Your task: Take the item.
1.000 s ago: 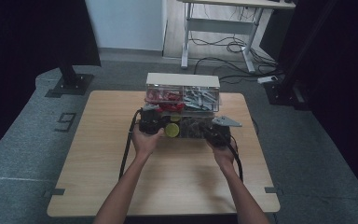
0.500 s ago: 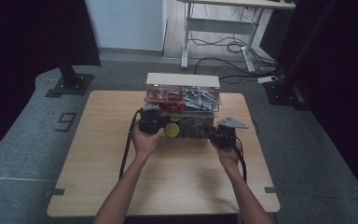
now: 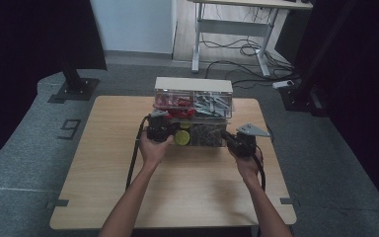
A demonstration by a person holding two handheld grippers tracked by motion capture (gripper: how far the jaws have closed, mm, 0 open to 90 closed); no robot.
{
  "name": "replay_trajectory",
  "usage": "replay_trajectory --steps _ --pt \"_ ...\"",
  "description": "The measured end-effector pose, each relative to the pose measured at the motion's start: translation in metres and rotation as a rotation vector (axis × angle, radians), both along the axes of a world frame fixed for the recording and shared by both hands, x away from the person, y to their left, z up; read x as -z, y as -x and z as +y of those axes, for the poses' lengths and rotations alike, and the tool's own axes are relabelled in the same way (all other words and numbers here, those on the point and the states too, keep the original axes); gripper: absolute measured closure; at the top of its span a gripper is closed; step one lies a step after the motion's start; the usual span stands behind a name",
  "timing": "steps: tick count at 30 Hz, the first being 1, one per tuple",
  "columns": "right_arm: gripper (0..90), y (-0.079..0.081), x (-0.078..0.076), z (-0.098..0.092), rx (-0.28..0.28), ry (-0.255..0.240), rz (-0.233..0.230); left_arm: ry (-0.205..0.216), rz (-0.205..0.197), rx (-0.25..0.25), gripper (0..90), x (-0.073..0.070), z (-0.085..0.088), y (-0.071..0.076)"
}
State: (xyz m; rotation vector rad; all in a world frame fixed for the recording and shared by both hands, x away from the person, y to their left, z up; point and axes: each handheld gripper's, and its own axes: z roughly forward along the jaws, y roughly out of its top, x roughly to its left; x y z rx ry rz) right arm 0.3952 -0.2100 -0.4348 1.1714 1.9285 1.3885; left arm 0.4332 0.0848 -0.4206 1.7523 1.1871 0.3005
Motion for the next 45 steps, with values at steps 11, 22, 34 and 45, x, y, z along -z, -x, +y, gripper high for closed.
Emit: replay_trajectory --steps 11,22,34,45 --pt "89.4 0.003 -0.002 -0.012 0.02 -0.004 -0.005 -0.003 0.0 -0.003 90.0 0.0 0.0 0.0" --pt "89.4 0.005 -0.003 -0.025 0.043 -0.006 -0.008 -0.002 0.0 -0.004 90.0 0.0 -0.001 0.001" --pt "89.4 0.006 -0.005 -0.038 0.067 -0.007 -0.011 -0.005 0.001 -0.004 90.0 0.0 -0.001 0.001" --pt "89.4 0.008 -0.007 -0.05 0.088 -0.01 -0.016 -0.008 0.001 -0.005 90.0 -0.001 -0.002 0.001"
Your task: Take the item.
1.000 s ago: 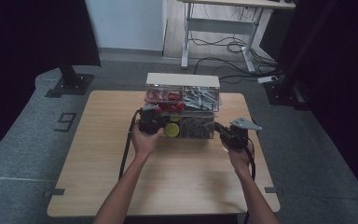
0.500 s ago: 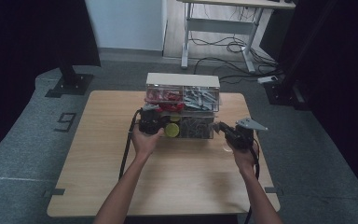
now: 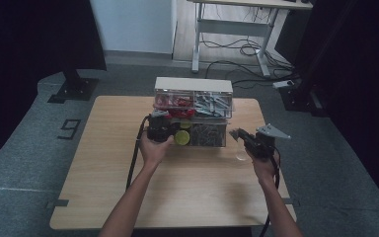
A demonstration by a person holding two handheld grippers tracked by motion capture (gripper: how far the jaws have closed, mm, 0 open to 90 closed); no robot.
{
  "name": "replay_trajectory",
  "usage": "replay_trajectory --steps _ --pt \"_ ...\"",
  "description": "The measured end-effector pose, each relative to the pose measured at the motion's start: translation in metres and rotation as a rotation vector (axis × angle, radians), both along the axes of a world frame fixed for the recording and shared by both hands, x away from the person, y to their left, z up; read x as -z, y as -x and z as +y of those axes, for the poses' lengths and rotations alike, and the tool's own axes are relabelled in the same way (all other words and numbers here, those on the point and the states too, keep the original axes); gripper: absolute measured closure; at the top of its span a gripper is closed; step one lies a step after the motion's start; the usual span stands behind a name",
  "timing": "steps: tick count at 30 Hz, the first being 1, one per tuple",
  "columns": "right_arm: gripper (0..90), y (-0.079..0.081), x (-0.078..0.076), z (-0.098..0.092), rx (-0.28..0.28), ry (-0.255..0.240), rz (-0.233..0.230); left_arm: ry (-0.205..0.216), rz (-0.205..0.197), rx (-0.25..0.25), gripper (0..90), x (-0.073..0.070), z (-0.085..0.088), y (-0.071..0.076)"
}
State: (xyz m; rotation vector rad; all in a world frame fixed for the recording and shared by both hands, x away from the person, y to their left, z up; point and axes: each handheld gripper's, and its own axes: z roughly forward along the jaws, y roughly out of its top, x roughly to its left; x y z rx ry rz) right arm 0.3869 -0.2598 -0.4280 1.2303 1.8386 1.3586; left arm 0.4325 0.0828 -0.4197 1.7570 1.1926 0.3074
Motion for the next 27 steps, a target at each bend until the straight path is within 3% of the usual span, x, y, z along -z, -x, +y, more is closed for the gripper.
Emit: replay_trajectory --steps 27 --pt "89.4 0.003 -0.001 -0.026 0.052 -0.011 -0.003 -0.002 0.0 0.0 90.0 0.0 0.0 0.0"
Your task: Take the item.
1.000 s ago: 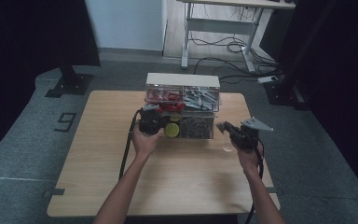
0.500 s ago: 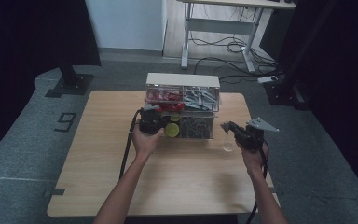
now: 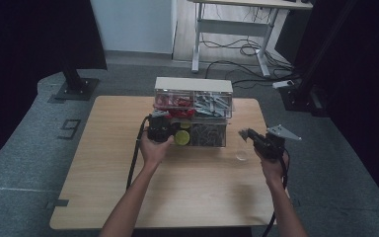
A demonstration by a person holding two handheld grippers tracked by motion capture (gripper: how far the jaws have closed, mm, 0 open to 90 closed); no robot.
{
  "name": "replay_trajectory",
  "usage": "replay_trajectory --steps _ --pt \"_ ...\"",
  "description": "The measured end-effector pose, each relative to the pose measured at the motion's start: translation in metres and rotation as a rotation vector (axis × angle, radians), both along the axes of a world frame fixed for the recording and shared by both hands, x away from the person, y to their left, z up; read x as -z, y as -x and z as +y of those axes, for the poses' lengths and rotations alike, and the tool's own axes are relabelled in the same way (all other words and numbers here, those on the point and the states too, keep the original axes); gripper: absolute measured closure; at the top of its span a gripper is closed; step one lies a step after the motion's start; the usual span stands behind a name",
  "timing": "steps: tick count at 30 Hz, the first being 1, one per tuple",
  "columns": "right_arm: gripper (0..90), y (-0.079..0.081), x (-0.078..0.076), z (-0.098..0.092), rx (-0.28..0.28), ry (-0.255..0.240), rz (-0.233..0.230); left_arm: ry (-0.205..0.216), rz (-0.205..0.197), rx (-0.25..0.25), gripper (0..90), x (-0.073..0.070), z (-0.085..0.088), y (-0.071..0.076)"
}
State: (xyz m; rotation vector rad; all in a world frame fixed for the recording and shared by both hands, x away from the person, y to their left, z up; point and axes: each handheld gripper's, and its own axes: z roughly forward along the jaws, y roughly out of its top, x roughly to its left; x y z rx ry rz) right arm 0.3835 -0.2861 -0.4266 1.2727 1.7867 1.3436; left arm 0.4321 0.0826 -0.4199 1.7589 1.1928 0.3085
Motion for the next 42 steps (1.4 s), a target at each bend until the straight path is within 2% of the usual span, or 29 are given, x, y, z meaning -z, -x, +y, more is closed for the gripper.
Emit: replay_trajectory --steps 14,25,28,29,35,40,42 --pt "89.3 0.0 0.004 -0.013 0.029 0.004 0.013 -0.003 0.0 -0.002 90.0 0.0 0.0 0.0" --pt "89.0 0.0 0.013 -0.017 0.025 0.012 0.029 -0.003 0.004 -0.003 90.0 0.002 0.0 0.0" --pt "77.7 -0.001 0.016 -0.016 0.021 0.032 0.036 -0.004 0.007 -0.005 90.0 0.003 -0.001 0.0" --pt "76.7 0.0 0.017 -0.016 0.026 0.047 0.031 -0.004 0.007 -0.005 90.0 0.003 -0.001 0.0" --pt "71.8 0.003 0.019 -0.017 0.024 0.042 0.028 -0.003 0.009 -0.005 90.0 0.003 -0.001 0.0" --pt "68.0 0.01 0.025 -0.02 0.0 -0.017 0.031 -0.004 0.007 -0.005 90.0 0.003 0.0 0.0" --pt "67.2 0.012 0.029 -0.021 -0.005 -0.026 0.032 -0.005 0.007 -0.005 90.0 0.003 0.0 0.0"
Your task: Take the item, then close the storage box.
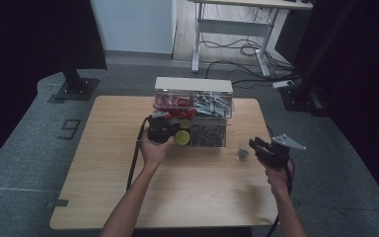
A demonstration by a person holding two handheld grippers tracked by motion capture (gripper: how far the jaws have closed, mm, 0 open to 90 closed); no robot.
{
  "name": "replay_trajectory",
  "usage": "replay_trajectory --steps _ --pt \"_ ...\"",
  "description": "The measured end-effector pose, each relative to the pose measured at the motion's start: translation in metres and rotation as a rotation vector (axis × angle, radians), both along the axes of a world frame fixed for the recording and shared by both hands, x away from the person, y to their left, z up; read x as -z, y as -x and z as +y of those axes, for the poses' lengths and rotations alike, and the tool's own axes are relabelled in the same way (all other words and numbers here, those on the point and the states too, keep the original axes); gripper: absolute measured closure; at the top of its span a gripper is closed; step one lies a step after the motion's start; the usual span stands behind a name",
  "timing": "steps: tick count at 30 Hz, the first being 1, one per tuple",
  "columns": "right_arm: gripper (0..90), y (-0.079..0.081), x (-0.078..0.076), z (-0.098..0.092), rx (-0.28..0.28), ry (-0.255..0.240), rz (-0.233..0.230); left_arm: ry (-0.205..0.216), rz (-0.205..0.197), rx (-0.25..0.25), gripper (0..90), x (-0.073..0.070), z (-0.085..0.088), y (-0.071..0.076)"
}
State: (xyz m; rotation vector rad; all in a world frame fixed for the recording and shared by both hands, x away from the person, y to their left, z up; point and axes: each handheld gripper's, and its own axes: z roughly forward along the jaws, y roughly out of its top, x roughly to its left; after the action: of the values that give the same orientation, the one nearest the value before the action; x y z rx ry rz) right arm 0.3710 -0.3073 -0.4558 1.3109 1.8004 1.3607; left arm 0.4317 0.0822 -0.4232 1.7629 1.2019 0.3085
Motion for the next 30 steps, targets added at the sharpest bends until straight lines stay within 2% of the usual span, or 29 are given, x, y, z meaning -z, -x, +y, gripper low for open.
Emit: replay_trajectory --steps 11,19,22,30 --pt "62.8 0.021 0.028 -0.005 -0.029 -0.049 0.015 -0.002 0.002 0.001 90.0 0.001 -0.001 0.0" --pt "57.3 0.038 0.051 0.005 -0.068 -0.044 0.033 -0.003 0.005 0.001 90.0 0.003 -0.001 0.002" --pt "56.0 0.04 0.054 0.008 -0.08 -0.028 0.042 -0.001 0.005 0.001 90.0 0.003 0.0 0.002" --pt "55.5 0.046 0.055 0.01 -0.086 -0.036 0.04 0.004 0.002 0.004 90.0 0.004 0.002 0.004"
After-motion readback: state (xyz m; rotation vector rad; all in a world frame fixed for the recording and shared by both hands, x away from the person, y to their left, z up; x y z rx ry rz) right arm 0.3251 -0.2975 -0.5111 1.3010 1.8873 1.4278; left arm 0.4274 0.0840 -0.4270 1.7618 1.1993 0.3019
